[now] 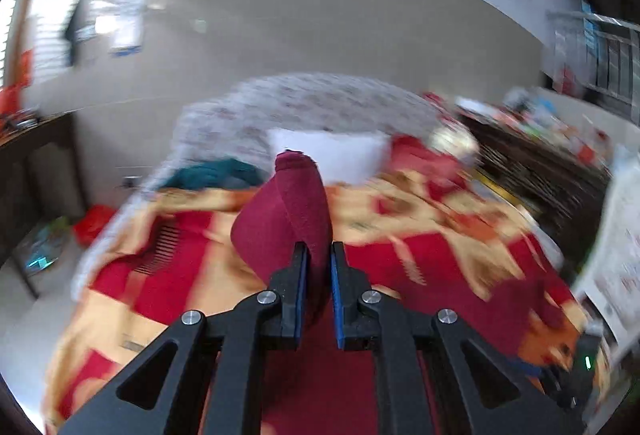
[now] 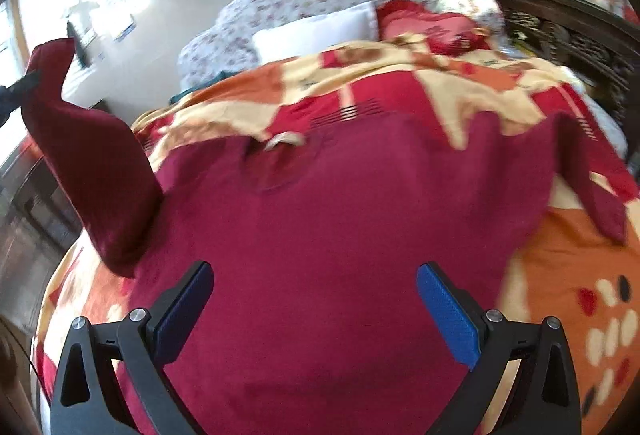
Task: Fold small clothes
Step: 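Fold the held sleeve across the shirt body and open the left gripper, then grasp the other sleeve with the right gripper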
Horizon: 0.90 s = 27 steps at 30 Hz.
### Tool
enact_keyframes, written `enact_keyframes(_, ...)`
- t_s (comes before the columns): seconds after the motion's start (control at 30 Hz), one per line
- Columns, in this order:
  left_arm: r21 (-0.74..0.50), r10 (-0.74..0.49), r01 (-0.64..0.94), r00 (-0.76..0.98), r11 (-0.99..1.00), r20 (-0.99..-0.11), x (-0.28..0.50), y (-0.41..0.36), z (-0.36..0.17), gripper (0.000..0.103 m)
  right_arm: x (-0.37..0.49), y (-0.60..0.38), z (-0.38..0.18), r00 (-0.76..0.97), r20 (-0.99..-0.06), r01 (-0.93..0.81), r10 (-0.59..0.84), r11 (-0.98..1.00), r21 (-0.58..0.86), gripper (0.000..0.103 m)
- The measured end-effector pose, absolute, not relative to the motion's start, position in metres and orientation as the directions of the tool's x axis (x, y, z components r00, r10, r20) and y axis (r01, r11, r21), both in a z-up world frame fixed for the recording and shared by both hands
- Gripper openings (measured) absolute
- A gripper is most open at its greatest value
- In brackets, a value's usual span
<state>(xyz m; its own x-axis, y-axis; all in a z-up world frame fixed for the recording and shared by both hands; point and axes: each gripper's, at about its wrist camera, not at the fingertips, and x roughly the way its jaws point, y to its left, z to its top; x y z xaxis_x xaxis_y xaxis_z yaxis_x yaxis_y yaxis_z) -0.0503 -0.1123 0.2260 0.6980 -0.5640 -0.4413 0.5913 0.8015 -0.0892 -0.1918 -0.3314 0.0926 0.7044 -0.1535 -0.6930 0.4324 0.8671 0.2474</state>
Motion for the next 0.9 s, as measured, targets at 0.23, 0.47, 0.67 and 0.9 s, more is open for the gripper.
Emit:
enact_keyframes(0.23, -0.163, -0.631, 0.728, 0.434, 0.666, -0.643, -0.091, -0.221, 0.110, 0.011, -0.234, -0.394, 0.080, 0.655, -0.722, 0.586, -0.224, 0.754, 0.297, 0.103)
enact_keyframes(0.47, -0.093, -0.613, 0.756, 0.444, 0.648, -0.654, -0.116, -0.185, 0.106, 0.067, -0.237, -0.404, 0.076, 0.676, -0.715, 0.570, -0.176, 0.740, 0.357, 0.103)
enact_keyframes(0.67, 0.013, -0.532, 0.652, 0.630, 0.759, -0.565, -0.103, -0.099, 0.136, 0.087, -0.205, -0.371, 0.071, 0.669, -0.731, 0.462, -0.133, 0.845, 0.269, 0.103)
enact_keyframes(0.9, 0.068, -0.284, 0.448, 0.669, 0.891, -0.687, -0.049, -0.055, 0.073, 0.087, -0.169, -0.346, 0.046, 0.615, -0.768, 0.384, -0.177, 0.918, 0.096, 0.095)
